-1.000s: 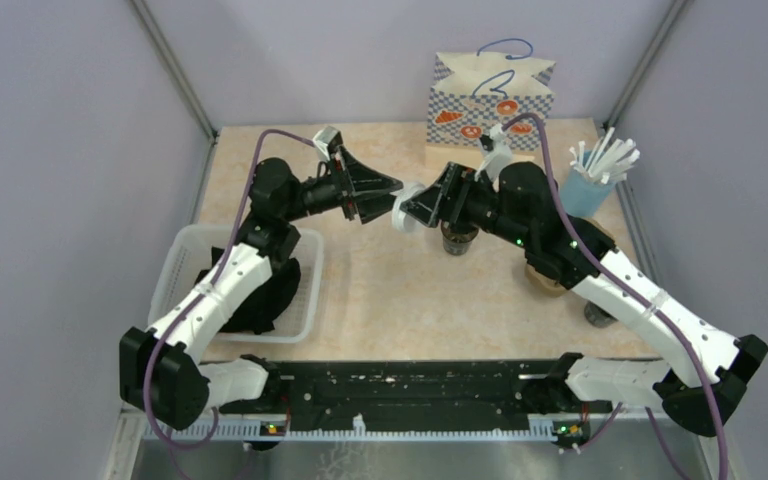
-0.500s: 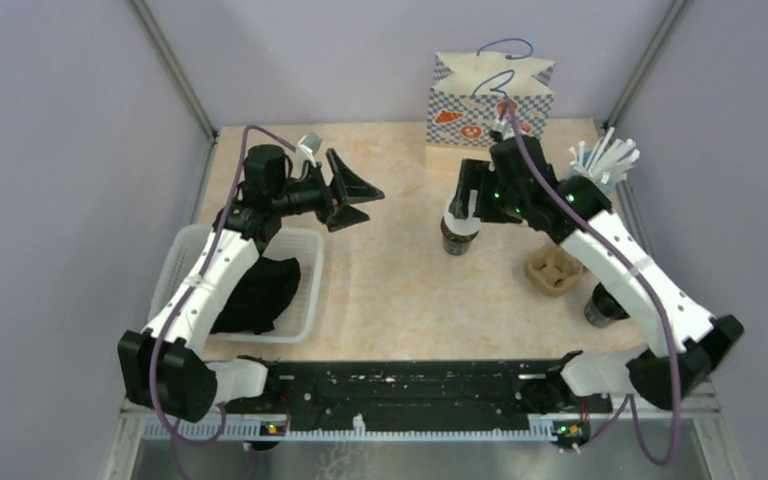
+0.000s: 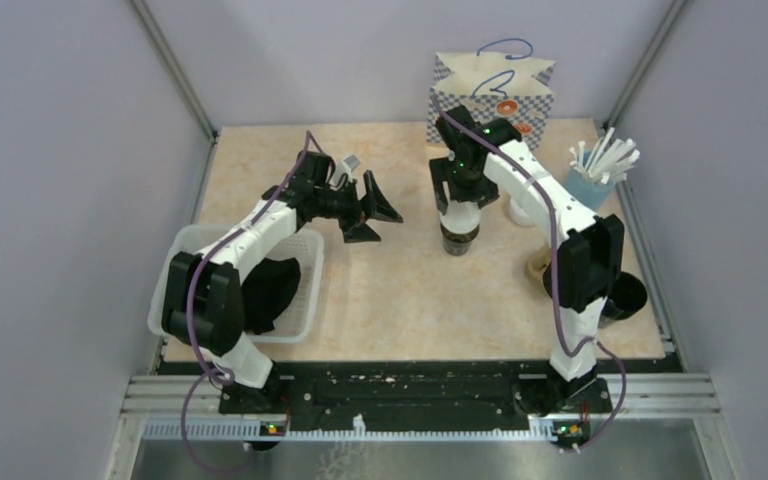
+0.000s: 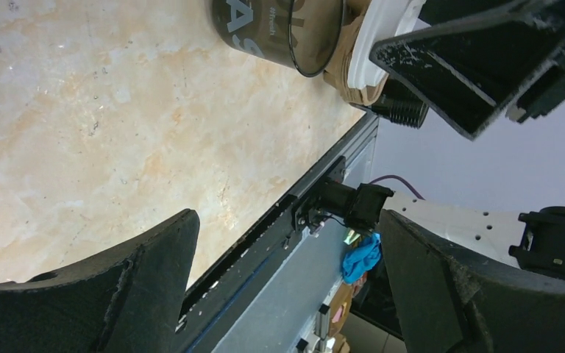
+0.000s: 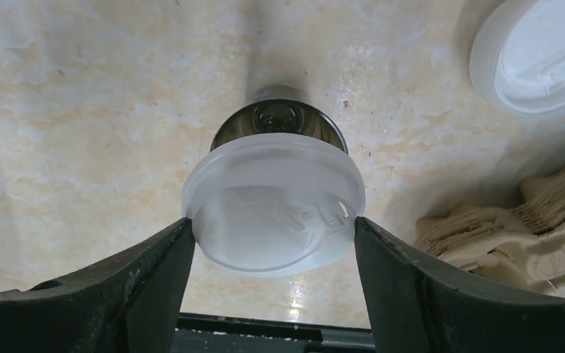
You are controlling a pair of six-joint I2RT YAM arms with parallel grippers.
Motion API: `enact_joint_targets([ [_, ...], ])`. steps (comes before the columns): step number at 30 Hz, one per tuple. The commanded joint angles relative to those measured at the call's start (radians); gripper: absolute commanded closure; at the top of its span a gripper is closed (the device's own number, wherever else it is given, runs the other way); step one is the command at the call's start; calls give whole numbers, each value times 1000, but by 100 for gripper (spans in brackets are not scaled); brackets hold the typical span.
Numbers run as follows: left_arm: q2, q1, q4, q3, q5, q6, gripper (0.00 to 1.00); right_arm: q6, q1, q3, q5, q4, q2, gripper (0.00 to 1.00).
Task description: Pack the takeout coffee
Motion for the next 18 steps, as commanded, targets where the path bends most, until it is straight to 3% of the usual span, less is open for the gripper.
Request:
enact_joint_targets([
  [1,-5,-3,-9,42,6,72,2,-32,-21,50,-50,-54,22,23],
  [18,30,-4,-79,82,46,138,2,-64,-22,145,-14,-132,165,21],
])
